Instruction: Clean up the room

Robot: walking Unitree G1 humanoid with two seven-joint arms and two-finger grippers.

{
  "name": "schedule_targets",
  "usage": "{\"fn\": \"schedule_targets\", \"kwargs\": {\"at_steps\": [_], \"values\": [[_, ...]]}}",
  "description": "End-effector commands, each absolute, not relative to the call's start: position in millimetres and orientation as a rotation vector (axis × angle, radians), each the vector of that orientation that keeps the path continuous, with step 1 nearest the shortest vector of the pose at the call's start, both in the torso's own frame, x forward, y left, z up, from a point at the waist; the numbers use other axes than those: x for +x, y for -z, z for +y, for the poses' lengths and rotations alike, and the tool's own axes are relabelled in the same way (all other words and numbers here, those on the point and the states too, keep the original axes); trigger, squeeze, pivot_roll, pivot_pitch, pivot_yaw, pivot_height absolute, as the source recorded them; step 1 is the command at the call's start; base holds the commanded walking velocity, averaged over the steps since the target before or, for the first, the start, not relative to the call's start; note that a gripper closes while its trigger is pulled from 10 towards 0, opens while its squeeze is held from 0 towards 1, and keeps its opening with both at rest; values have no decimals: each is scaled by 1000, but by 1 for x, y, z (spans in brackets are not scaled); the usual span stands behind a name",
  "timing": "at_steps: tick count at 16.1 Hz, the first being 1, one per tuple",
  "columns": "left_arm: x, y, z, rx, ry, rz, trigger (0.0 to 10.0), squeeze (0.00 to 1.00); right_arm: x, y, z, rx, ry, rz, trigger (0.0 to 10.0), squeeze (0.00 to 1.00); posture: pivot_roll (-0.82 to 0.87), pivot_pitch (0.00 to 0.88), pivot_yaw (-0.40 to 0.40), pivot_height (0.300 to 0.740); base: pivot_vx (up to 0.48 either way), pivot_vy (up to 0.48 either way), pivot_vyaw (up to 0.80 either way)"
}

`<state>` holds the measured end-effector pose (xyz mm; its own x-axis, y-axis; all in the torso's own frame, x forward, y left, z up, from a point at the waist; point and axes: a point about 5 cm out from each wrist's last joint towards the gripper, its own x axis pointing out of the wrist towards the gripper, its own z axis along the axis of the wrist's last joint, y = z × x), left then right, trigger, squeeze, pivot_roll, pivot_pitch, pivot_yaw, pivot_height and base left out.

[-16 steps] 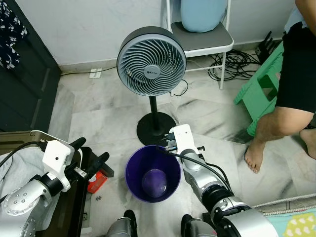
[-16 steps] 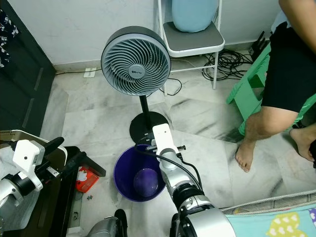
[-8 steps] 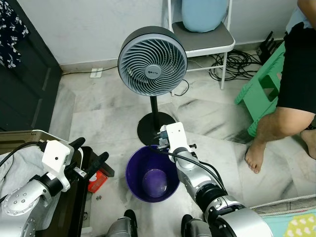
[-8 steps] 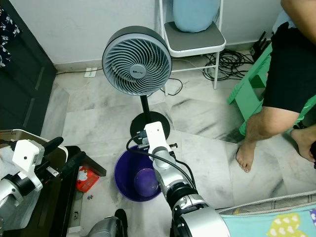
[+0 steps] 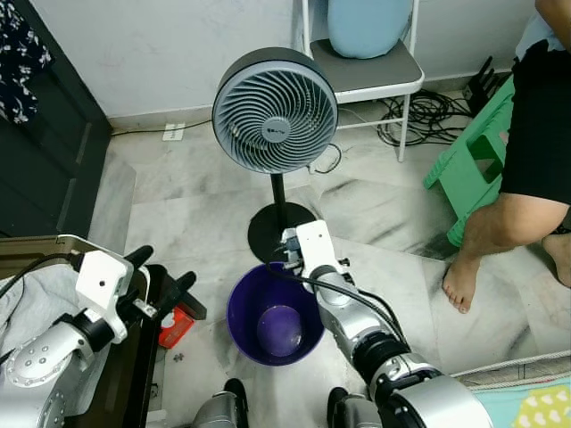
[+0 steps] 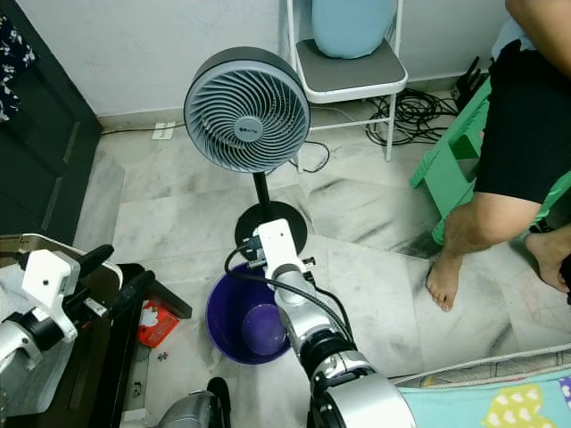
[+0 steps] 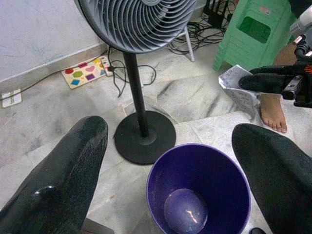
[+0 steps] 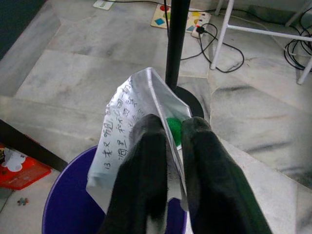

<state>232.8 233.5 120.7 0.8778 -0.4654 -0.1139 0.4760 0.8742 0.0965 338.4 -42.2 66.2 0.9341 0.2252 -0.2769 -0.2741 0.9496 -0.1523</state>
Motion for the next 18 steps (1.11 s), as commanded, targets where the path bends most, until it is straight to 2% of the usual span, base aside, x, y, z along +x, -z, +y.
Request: {"fn": "schedule_targets", "kwargs": {"at_steps": [1, 14, 18], "values": [[230, -117, 238, 127, 467, 103, 10000, 0, 327, -66, -10, -145, -330, 262, 10000, 1000, 100, 261, 60, 740, 0, 0, 0], [229, -116, 238, 127, 450, 104, 10000, 0, 327, -61, -20, -149, -283, 270, 10000, 1000, 105, 272, 74, 740, 0, 0, 0], [236, -119, 235, 123, 450, 84, 10000, 0, 332, -71, -23, -116, -269, 225, 10000, 1000, 86, 247, 70, 740, 0, 0, 0]]}}
